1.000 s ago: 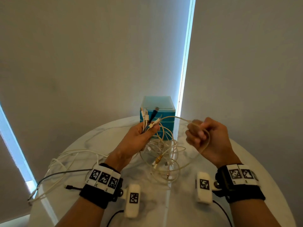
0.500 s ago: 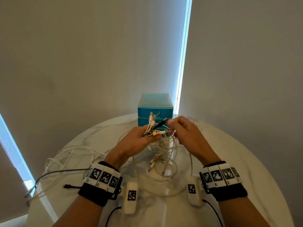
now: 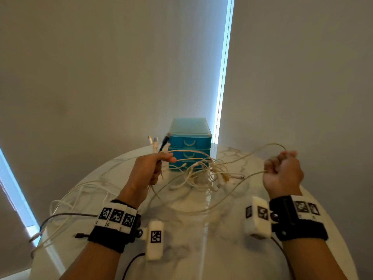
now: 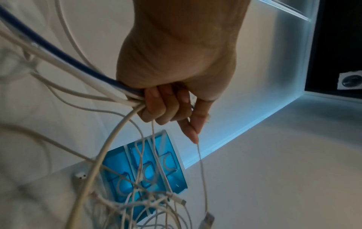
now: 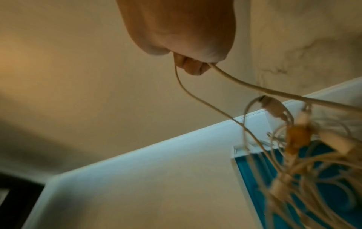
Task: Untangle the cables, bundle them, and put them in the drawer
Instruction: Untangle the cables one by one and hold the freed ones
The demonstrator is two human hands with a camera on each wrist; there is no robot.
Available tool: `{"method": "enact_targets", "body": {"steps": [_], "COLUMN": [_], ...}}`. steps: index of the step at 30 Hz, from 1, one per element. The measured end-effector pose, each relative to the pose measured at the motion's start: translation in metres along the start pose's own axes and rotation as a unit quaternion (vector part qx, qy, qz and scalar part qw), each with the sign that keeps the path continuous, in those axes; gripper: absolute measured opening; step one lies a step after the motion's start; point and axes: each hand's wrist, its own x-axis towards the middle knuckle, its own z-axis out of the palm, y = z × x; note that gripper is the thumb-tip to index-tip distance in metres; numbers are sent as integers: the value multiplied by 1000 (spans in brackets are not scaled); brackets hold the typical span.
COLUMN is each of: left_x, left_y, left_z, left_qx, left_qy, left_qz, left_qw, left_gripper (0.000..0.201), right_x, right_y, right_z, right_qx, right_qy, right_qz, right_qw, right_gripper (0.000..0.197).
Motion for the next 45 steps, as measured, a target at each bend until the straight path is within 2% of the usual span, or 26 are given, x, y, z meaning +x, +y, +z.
{"method": "enact_targets", "body": {"steps": [3,6,7,10,13,16,21,24,27,32,34,35,36,38,39,40,42,45], "left_x": [5,5,5,1,-4,-8,-21,-18,-14,-15,-11,-9,-8,-7,-7,-6,-7,-14], "left_y": [-3,-7,-8,-7,0,4,2,-7,-11,-13,-14,-13,-10,-2,2,4,5,14], "left_z": [-6,-1,2,8,10,15,30,35,34,32,28,25,23,17,15,12,10,12], "left_qx": [-21,23,36,50,1,-20,106,148,153,133,51,-5,-56,-119,-128,-124,-109,-111], "left_qy": [29,21,10,-17,-37,-72,-107,-106,-93,-70,-68,-68,-70,-69,-69,-68,-74,-58], "left_qz": [-10,-16,-12,26,76,104,97,74,68,40,24,22,21,18,18,16,12,17], "left_qw": [999,999,999,998,996,992,984,980,982,988,996,997,996,990,989,990,991,992], "left_gripper": [9,3,9,33,35,29,25,25,25,33,36,37,37,38,39,40,46,42], "right_x": [24,19,11,-25,-54,-71,-83,-78,-70,-67,-62,-59,-55,-44,-40,-38,-36,-41], "right_y": [-8,6,14,34,40,39,36,34,30,27,25,24,25,29,32,33,34,26], "right_z": [-21,-16,-10,10,21,28,32,30,25,23,22,21,18,11,9,8,10,21], "right_qx": [85,59,24,-114,-230,-229,-163,-114,-67,-54,-126,-203,-299,-466,-505,-514,-462,-284], "right_qy": [-5,-110,-157,-289,-378,-449,-512,-517,-532,-543,-527,-508,-481,-414,-389,-371,-350,-340], "right_qz": [43,96,118,174,173,172,174,176,195,201,177,154,123,82,85,99,127,121], "right_qw": [995,988,980,934,880,846,825,830,821,814,822,823,815,777,766,767,805,888], "right_gripper": [39,35,34,32,36,37,40,42,46,29,23,25,27,30,31,31,29,31]}}
